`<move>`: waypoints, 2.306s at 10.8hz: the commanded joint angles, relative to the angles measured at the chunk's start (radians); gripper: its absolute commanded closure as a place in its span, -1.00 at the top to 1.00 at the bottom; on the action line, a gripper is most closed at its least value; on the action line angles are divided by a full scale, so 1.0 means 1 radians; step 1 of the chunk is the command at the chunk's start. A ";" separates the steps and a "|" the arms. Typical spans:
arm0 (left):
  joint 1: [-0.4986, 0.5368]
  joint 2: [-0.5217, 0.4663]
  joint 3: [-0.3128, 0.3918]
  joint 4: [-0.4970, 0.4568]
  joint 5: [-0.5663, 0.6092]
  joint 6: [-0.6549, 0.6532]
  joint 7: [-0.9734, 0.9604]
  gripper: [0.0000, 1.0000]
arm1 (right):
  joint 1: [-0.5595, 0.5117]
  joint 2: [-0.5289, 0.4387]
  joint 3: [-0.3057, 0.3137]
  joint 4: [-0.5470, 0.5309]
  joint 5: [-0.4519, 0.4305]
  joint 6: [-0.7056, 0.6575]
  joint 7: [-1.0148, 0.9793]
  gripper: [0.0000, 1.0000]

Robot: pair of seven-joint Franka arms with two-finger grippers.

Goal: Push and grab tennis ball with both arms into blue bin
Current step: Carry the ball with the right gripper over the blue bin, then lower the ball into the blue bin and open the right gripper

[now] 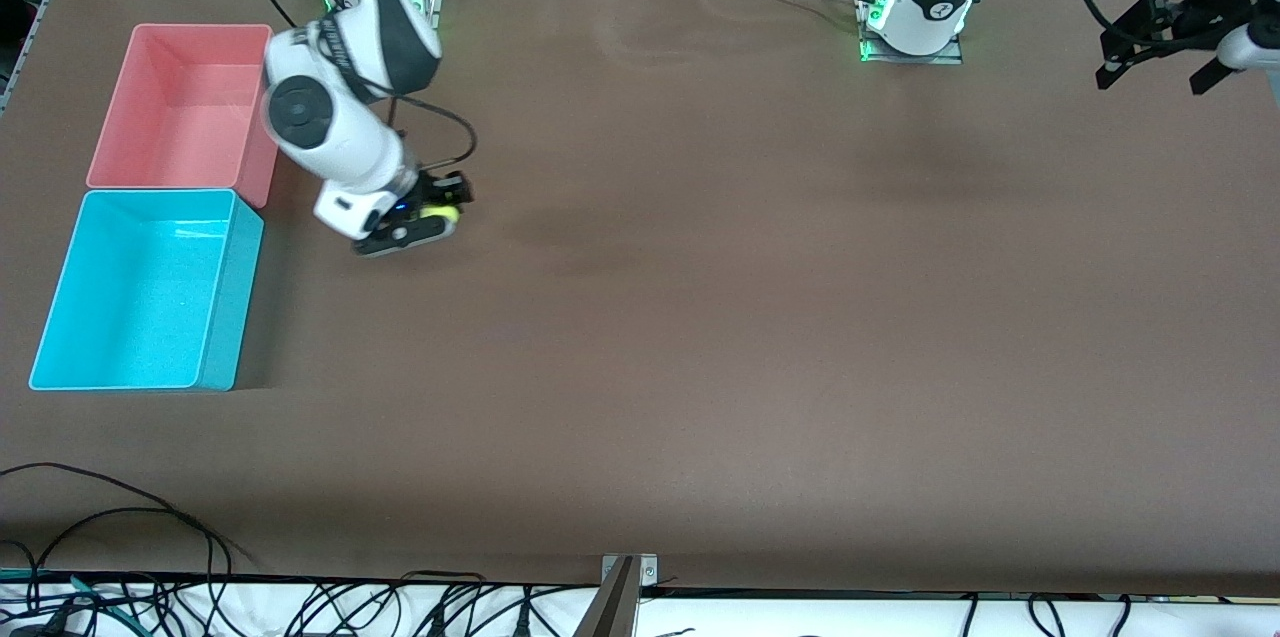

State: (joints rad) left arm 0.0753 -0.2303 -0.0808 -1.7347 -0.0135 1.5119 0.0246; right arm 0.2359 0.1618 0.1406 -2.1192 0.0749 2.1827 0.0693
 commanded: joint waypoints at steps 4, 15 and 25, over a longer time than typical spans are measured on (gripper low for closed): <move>-0.041 0.022 0.013 0.112 0.009 -0.111 -0.213 1.00 | 0.002 -0.068 -0.324 0.105 -0.175 -0.283 -0.244 -0.60; -0.052 0.154 0.024 0.161 -0.066 -0.058 -0.281 1.00 | -0.256 0.194 -0.608 0.120 0.158 -0.199 -1.037 -0.59; -0.055 0.192 0.041 0.190 -0.060 -0.044 -0.028 1.00 | -0.302 0.392 -0.596 0.209 0.345 -0.202 -1.217 1.00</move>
State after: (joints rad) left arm 0.0196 -0.0614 -0.0547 -1.5839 -0.0521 1.4751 -0.0312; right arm -0.0516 0.5462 -0.4647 -1.9353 0.3951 2.0022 -1.1213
